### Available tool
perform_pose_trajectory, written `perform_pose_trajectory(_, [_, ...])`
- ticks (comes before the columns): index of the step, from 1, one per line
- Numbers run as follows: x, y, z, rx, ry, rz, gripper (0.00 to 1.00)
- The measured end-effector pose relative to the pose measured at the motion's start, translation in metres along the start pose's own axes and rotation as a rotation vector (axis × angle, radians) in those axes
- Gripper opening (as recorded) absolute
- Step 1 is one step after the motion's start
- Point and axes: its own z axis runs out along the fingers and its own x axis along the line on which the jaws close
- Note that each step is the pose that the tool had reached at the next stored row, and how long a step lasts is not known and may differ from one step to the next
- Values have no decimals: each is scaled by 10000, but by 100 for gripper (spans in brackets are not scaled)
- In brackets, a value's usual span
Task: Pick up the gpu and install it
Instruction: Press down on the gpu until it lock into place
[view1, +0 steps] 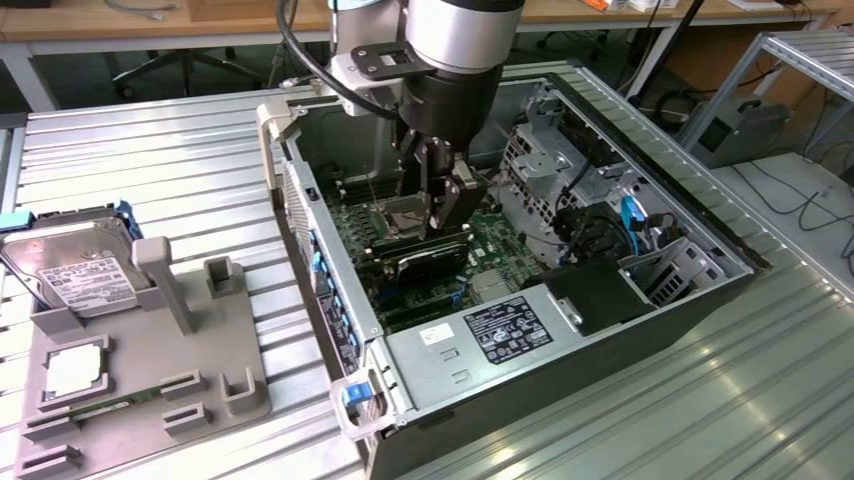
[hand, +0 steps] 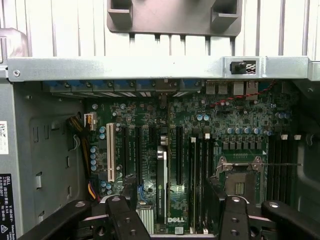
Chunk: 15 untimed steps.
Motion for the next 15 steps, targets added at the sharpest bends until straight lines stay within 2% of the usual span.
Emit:
perform_pose_trajectory(11, [0, 0, 0, 0, 0, 0, 65])
perform_pose_trajectory(12, [0, 0, 0, 0, 0, 0, 64])
perform_pose_trajectory(15, [0, 0, 0, 0, 0, 0, 45])
